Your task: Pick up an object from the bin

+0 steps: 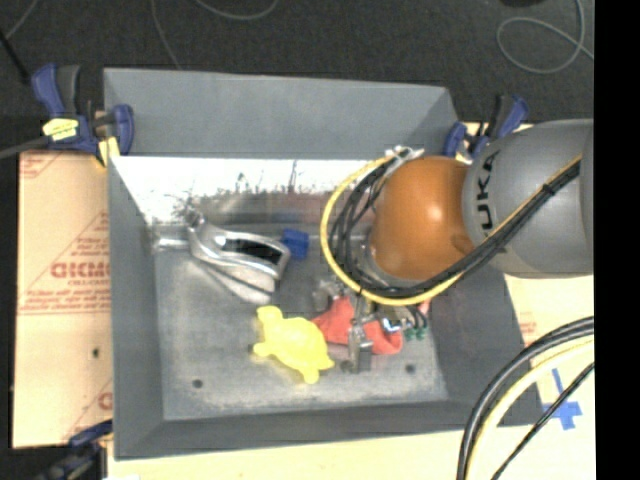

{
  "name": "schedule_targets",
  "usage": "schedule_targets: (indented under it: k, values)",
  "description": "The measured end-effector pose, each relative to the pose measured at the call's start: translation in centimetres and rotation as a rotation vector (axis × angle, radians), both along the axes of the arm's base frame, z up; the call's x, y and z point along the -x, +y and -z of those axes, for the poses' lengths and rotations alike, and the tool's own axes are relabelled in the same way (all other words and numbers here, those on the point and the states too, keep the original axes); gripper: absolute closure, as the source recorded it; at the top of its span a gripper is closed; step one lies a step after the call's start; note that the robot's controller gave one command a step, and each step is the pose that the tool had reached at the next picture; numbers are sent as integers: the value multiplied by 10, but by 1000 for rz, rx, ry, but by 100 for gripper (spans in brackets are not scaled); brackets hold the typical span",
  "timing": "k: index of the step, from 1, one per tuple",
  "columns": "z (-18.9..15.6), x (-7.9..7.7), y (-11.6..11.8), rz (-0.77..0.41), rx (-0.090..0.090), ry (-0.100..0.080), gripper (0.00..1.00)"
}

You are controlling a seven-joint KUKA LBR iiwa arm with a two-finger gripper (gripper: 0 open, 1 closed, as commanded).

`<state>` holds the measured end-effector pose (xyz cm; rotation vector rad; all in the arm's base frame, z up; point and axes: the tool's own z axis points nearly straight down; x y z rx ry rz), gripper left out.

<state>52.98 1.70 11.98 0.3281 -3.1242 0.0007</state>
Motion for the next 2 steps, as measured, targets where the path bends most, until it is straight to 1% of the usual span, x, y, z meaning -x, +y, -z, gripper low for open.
schedule_targets:
  k: [1,2]
  values:
    - [18,-6,-8,-89,0,-6,0]
    - [38,0,-20,-145,0,-2,100]
